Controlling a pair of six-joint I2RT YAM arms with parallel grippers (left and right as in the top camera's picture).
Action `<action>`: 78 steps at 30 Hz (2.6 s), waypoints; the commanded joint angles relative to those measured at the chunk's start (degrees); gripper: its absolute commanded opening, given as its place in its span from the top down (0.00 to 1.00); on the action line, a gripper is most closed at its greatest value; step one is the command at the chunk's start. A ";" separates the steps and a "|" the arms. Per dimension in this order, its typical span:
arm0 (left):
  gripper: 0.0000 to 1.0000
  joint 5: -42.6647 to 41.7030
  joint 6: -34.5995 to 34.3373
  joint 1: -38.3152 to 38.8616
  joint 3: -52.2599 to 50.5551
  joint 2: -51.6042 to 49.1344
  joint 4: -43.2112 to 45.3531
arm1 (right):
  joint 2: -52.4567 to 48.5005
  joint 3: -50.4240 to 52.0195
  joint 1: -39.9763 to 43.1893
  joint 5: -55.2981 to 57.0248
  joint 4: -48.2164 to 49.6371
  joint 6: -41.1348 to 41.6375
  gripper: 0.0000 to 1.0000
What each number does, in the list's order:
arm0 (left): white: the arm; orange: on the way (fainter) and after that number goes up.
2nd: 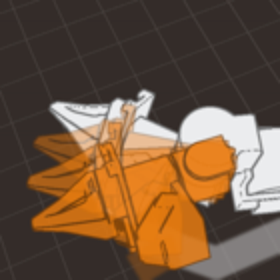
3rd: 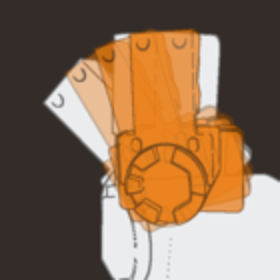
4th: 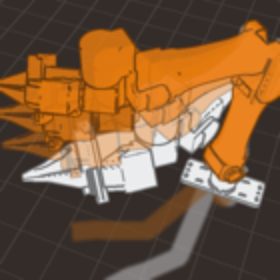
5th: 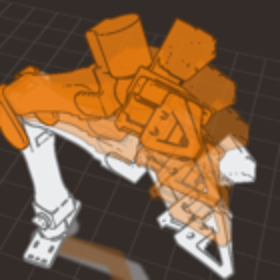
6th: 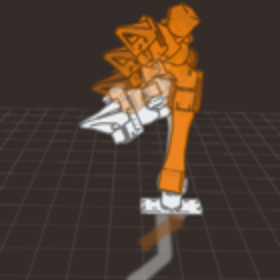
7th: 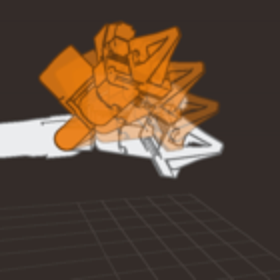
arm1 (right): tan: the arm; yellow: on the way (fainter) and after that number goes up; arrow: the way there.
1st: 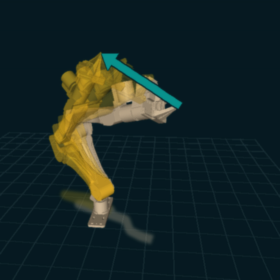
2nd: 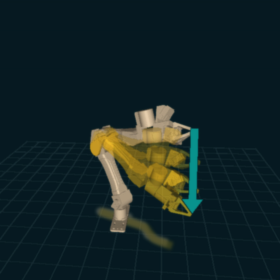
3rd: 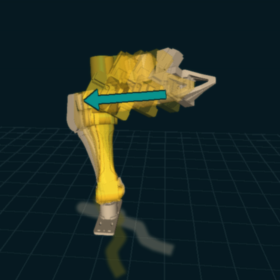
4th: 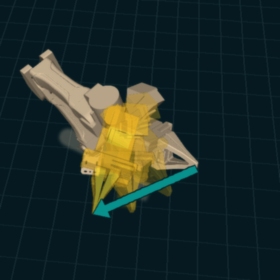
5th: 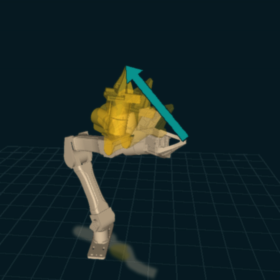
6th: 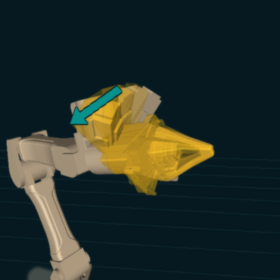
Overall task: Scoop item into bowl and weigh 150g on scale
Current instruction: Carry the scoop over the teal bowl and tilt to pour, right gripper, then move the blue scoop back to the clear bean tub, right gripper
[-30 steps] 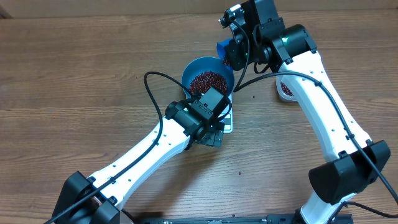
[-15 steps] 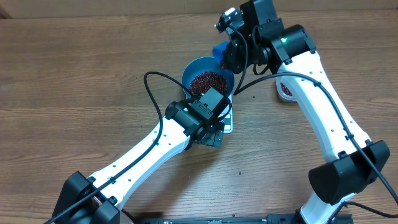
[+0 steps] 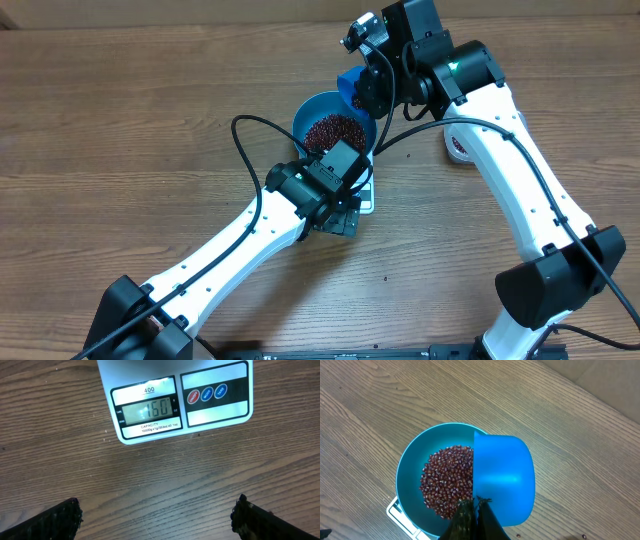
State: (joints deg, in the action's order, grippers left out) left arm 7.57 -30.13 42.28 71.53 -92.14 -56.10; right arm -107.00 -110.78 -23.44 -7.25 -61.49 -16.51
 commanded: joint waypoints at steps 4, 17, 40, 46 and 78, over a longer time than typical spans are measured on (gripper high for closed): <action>0.00 0.96 -1.20 -0.26 -0.37 0.39 0.02 | 0.59 -1.40 -0.22 -0.35 0.33 0.42 0.96; 0.00 0.96 -1.20 -0.26 -0.37 0.39 0.02 | 0.59 -1.40 -0.22 -0.33 0.33 0.42 0.96; 0.00 0.96 -1.20 -0.26 -0.37 0.39 0.02 | 0.59 -1.40 7.67 -13.66 1.01 11.19 0.96; 0.00 0.96 -1.20 -0.26 -0.37 0.39 0.04 | 0.59 -1.40 11.37 -21.53 0.98 11.23 0.96; 0.00 0.96 -1.20 -0.26 -0.37 0.37 0.02 | 0.59 -1.29 12.76 -19.32 -0.31 12.24 0.96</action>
State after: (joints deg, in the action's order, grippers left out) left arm 7.57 -30.13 42.28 71.53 -92.14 -56.10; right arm -107.00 -110.78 -11.33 -27.90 -61.54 -4.69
